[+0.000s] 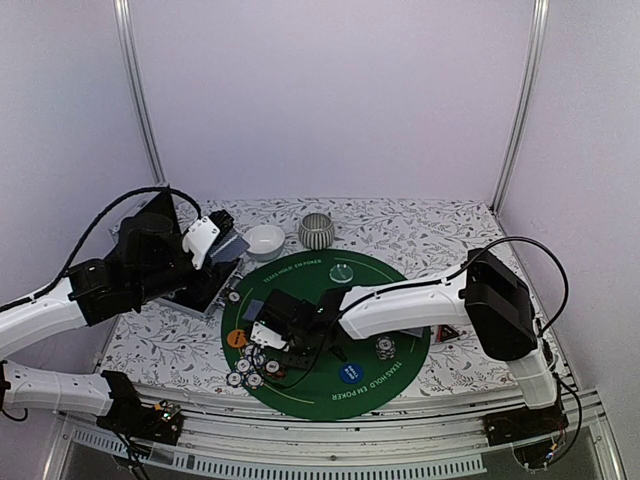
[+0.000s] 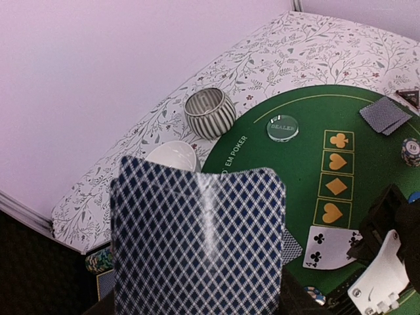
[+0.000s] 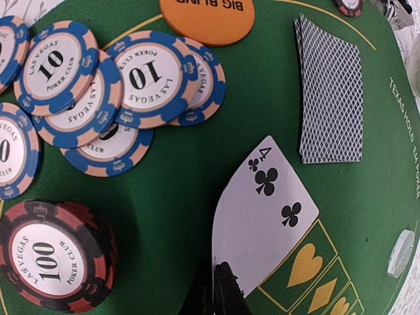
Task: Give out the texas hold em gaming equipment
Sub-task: Flop the poker card in the community card area.
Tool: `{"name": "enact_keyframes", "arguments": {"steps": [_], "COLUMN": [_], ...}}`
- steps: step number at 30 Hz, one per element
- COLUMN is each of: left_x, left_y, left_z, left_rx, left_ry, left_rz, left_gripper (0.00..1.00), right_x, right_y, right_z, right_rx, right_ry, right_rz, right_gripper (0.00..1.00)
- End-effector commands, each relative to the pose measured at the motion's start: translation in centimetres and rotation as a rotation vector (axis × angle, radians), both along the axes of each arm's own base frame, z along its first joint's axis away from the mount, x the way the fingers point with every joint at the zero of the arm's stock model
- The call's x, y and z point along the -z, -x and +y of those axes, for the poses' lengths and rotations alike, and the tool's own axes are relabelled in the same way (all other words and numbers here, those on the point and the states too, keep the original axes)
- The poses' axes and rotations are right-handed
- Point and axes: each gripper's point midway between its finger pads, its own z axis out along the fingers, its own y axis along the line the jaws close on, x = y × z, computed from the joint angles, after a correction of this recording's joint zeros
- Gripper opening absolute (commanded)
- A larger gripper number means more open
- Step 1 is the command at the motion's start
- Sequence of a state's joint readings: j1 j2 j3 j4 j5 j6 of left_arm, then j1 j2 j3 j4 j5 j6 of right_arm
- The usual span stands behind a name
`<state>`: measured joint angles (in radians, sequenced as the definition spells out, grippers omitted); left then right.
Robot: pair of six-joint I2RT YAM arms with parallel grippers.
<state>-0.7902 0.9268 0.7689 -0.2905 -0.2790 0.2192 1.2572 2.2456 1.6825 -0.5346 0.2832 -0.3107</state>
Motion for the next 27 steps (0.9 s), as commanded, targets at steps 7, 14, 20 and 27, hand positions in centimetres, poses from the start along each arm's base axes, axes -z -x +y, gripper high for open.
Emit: {"name": "enact_keyframes", "arguments": {"steps": [7,14,20,27], "left_x": [-0.3,-0.3,-0.3,-0.2], "left_y": [-0.5,-0.5,-0.5,-0.6], "left_z": [0.2,0.2,0.2,0.2], "left_rx": [-0.012,-0.011,-0.010,-0.010], "left_ry": [0.025,0.027,0.027,0.024], "left_rz": [-0.012,-0.013,-0.012,-0.008], "left_gripper": [0.53,0.53,0.53,0.53], "right_x": [0.6,0.6,0.5,-3.2], "right_y": [0.5,0.1,-0.1,0.2], "right_z": [1.1,1.5,1.3,1.6], "right_rx": [-0.015,-0.011,0.005,0.013], "right_ry": [-0.043,-0.060,-0.058,-0.126], "right_rz": [0.083,0.097,0.091,0.106], "right_gripper": [0.02,0.02,0.11,0.32]}}
